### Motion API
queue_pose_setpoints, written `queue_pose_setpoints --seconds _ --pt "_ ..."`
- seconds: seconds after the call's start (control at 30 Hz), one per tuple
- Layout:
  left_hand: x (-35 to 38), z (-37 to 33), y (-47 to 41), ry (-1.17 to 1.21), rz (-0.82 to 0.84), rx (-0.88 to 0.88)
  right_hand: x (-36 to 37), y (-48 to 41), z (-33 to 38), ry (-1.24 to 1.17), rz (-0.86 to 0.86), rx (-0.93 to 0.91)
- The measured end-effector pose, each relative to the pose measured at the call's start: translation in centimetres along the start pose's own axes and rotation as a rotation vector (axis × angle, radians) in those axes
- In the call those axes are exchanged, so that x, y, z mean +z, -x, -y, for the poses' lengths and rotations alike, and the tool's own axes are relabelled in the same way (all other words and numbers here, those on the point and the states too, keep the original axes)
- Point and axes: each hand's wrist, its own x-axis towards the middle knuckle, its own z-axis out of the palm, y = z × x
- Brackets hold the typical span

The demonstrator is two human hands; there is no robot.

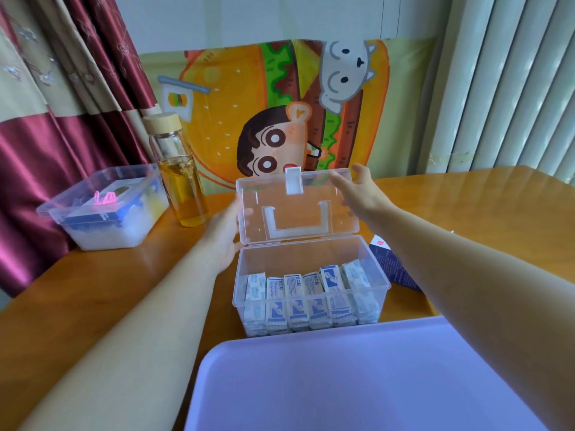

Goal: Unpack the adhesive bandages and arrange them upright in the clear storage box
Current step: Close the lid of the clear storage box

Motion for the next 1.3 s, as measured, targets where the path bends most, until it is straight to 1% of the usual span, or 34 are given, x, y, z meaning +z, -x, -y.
queue_pose_setpoints --seconds 0.1,0.2,0.27,0.33,0.43,0.53,0.63,0.77,0.83,0.97,1.07,1.2,1.3 --pt "0.0 -1.6 1.0 0.033 -0.001 0.083 -0.7 0.9 1.2 -0.044 0.006 -0.081" --pt "0.1 -3.2 2.6 0.066 -0.033 0.181 -2.1 2.6 2.6 -0.029 -0.019 -0.180" --pt "0.0 -3.6 3.8 0.037 -0.043 0.245 -3.1 4.1 3.4 0.021 -0.013 -0.239" --pt "-0.2 -3.6 5.0 -0.021 -0.008 0.287 -3.8 5.2 3.5 0.070 0.026 -0.278" --pt "-0.7 -2.7 7.2 -0.166 0.042 0.328 -4.3 7.5 3.5 0.143 0.067 -0.307" --pt "-0.8 -1.4 9.2 -0.292 0.047 0.401 -4.4 9.6 3.0 0.241 0.105 -0.319" --pt "-0.5 0.2 10.8 -0.456 0.054 0.467 -3.9 11.5 2.4 0.422 0.136 -0.360" --pt "-0.5 2.3 11.5 -0.681 0.046 0.547 -2.2 13.8 1.4 0.654 0.343 -0.465" --pt "-0.5 3.1 12.0 -0.783 0.042 0.597 -1.8 14.7 0.9 0.722 0.385 -0.478" --pt "-0.6 4.0 12.9 -0.915 0.057 0.623 -1.5 15.5 0.4 0.843 0.384 -0.463" --pt "-0.8 3.7 13.2 -0.991 0.105 0.592 -1.4 15.6 0.3 0.911 0.369 -0.486" --pt "-1.0 3.1 13.1 -1.065 0.145 0.572 -1.1 15.7 -0.4 0.927 0.278 -0.533" --pt "-1.1 3.2 13.1 -1.098 0.139 0.575 -0.8 16.0 -0.8 0.921 0.226 -0.551"
